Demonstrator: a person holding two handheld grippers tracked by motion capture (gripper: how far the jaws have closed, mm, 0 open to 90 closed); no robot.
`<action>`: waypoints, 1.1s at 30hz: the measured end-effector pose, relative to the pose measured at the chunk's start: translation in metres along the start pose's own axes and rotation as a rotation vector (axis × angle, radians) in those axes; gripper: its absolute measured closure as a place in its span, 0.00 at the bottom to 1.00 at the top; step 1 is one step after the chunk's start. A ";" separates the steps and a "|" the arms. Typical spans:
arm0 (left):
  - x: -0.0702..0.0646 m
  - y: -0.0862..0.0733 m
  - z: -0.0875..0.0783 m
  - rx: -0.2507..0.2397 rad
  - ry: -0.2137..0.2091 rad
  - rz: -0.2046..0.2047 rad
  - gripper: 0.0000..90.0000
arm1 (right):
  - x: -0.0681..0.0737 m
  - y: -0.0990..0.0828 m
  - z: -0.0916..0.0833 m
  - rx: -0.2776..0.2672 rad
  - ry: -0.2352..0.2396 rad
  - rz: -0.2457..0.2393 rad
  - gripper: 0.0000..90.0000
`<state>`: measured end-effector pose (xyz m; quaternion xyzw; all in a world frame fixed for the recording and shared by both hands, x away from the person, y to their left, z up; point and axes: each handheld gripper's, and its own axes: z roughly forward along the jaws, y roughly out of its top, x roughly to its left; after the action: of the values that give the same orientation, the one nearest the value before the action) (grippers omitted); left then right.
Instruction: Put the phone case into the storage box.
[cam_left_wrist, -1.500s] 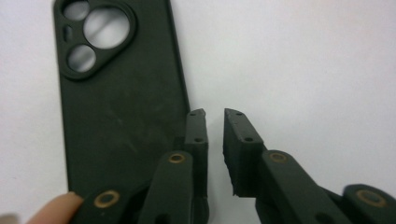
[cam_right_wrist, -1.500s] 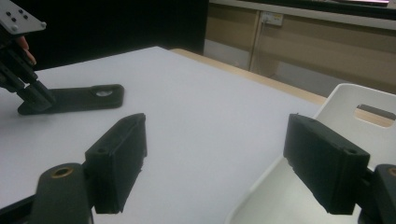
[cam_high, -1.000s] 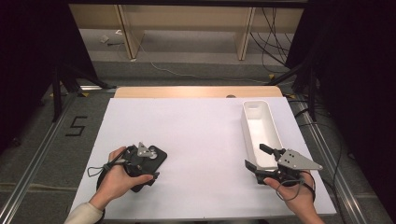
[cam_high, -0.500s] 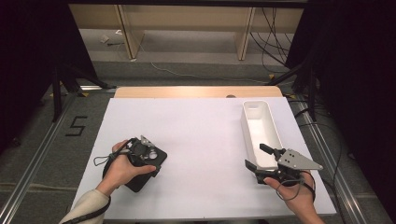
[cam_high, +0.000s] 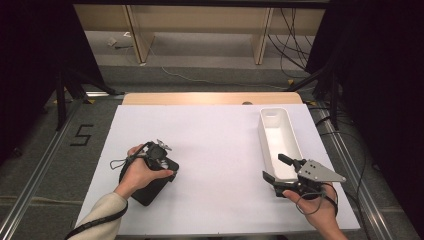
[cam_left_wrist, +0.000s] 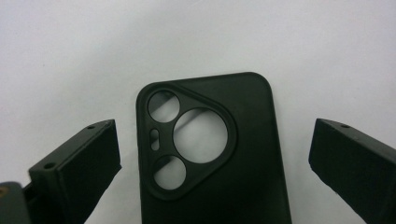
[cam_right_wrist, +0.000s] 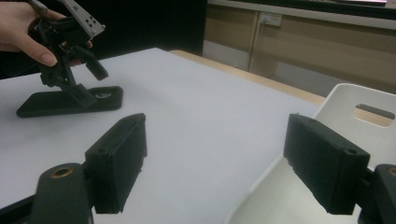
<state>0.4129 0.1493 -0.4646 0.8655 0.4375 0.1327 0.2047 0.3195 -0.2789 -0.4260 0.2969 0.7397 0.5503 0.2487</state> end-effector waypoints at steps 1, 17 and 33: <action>0.001 0.000 0.001 0.001 0.001 -0.001 0.02 | 0.000 0.000 0.000 0.000 0.000 0.000 0.25; 0.005 0.007 0.012 0.027 0.023 -0.013 0.02 | 0.000 0.000 0.000 -0.002 -0.001 0.001 0.25; 0.006 0.007 0.019 0.045 0.007 -0.021 0.01 | 0.000 0.000 0.000 0.002 0.000 -0.001 0.25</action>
<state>0.4293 0.1457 -0.4773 0.8649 0.4500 0.1238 0.1848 0.3194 -0.2790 -0.4262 0.2966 0.7405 0.5493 0.2488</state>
